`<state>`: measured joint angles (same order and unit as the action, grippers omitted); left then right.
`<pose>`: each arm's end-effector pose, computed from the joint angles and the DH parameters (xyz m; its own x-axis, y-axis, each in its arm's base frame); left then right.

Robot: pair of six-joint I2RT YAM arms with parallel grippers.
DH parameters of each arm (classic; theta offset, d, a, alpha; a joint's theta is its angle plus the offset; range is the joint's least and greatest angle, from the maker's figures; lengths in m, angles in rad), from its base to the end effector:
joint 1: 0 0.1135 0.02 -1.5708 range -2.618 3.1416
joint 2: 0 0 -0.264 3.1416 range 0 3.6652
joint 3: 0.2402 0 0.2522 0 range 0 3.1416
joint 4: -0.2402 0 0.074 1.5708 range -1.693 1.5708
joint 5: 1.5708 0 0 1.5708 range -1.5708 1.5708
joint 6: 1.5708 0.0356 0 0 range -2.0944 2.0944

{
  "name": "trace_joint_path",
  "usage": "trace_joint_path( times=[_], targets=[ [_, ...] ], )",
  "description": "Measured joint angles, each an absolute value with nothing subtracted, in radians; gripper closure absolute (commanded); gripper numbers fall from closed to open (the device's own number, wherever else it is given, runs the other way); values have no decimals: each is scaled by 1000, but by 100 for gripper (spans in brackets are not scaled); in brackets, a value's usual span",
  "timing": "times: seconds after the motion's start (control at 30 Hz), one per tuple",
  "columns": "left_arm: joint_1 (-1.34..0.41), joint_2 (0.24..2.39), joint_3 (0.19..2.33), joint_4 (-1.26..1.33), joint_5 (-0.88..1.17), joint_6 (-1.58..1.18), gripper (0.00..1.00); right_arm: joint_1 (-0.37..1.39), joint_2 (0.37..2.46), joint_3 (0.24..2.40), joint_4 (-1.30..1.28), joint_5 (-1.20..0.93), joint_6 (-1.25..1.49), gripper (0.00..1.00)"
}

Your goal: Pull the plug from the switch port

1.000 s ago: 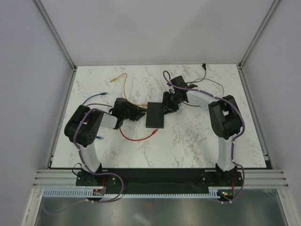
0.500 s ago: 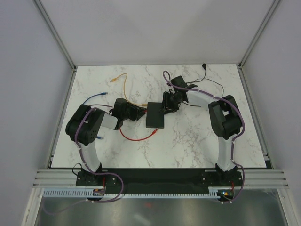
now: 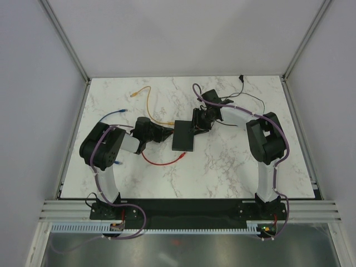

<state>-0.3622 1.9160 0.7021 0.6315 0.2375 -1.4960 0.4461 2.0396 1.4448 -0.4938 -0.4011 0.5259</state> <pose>0.3167 -0.1290 0.0936 -0.5651 -0.8223 0.0666 -0.4734 0.2571 -0.8425 0.3777 0.1960 0.1668 -0.9727 0.0471 -0.2274 -0.0836 0.8426 0.5320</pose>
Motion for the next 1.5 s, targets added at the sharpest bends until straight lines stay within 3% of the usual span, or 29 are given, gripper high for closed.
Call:
trace_joint_path(
  times=[0.13, 0.2, 0.53, 0.63, 0.77, 0.87, 1.33, 1.5],
  targets=[
    [-362, 1921, 702, 643, 237, -1496, 87, 453, 2041, 1458, -510, -384, 516, 56],
    [-362, 1925, 701, 652, 237, -1496, 98, 463, 2043, 1476, -531, -365, 501, 56],
    [-364, 1940, 697, 694, 237, -1489, 98, 599, 2053, 1603, -589, -325, 470, 56],
    [-364, 1943, 692, 710, 238, -1475, 98, 638, 2072, 1613, -582, -346, 468, 67],
    [-365, 1958, 664, 787, 238, -1473, 98, 660, 2105, 1609, -572, -371, 473, 92],
    [-366, 1969, 643, 844, 238, -1473, 98, 659, 2111, 1586, -542, -391, 485, 100],
    [-367, 2014, 593, 1008, 238, -1475, 98, 665, 2154, 1553, -416, -453, 531, 100],
    [-368, 2082, 567, 1177, 246, -1472, 98, 670, 2147, 1523, -377, -432, 541, 100]
  ],
)
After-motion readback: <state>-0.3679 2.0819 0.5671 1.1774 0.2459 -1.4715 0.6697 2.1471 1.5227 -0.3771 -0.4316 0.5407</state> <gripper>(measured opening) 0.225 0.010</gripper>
